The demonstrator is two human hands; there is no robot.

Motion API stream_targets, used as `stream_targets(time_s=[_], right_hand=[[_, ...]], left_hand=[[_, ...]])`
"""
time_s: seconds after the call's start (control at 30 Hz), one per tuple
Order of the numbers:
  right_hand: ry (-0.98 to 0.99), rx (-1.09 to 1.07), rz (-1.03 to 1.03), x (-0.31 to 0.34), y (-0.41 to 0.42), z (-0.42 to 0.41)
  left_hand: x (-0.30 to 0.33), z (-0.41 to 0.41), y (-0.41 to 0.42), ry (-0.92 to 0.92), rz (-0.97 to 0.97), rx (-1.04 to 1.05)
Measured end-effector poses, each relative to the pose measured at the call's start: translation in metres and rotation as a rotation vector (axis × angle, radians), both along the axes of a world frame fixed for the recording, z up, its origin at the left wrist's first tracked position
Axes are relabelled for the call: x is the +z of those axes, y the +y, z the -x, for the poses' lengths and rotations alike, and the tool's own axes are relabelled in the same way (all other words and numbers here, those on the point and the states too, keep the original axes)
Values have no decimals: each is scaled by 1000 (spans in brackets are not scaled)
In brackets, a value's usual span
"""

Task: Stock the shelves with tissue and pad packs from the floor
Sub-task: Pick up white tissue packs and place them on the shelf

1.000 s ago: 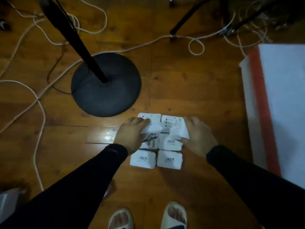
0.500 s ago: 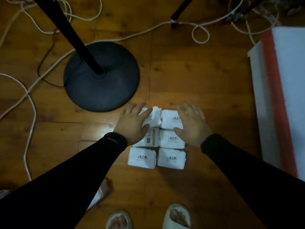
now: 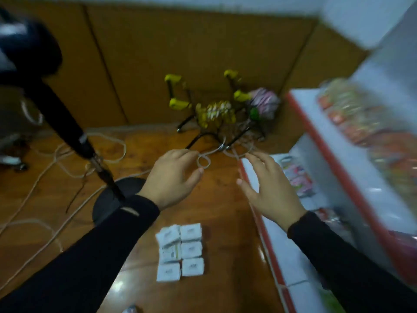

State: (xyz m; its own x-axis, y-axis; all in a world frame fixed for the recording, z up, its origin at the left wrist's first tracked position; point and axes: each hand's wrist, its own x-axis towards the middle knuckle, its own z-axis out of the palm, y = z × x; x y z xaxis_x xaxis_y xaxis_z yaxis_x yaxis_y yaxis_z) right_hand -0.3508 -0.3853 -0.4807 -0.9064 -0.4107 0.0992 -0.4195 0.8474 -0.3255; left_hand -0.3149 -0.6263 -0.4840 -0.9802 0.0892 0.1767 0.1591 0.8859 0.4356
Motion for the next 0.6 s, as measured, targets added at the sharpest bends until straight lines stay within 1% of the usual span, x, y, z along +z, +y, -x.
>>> stream_targets(time_s=[0.13, 0.23, 0.37, 0.5, 0.6], right_hand=[[242, -111, -26, 150, 49, -48], [422, -226, -44, 251, 85, -96], [617, -379, -28, 368, 148, -161], [736, -546, -61, 447, 217, -225], [769, -642, -45, 477, 270, -271]], left_hand=[[151, -17, 37, 219, -11, -71], [246, -35, 72, 365, -37, -135], [356, -61, 140, 496, -52, -268], [435, -88, 221, 623, -68, -458], [470, -108, 287, 671, -78, -580]])
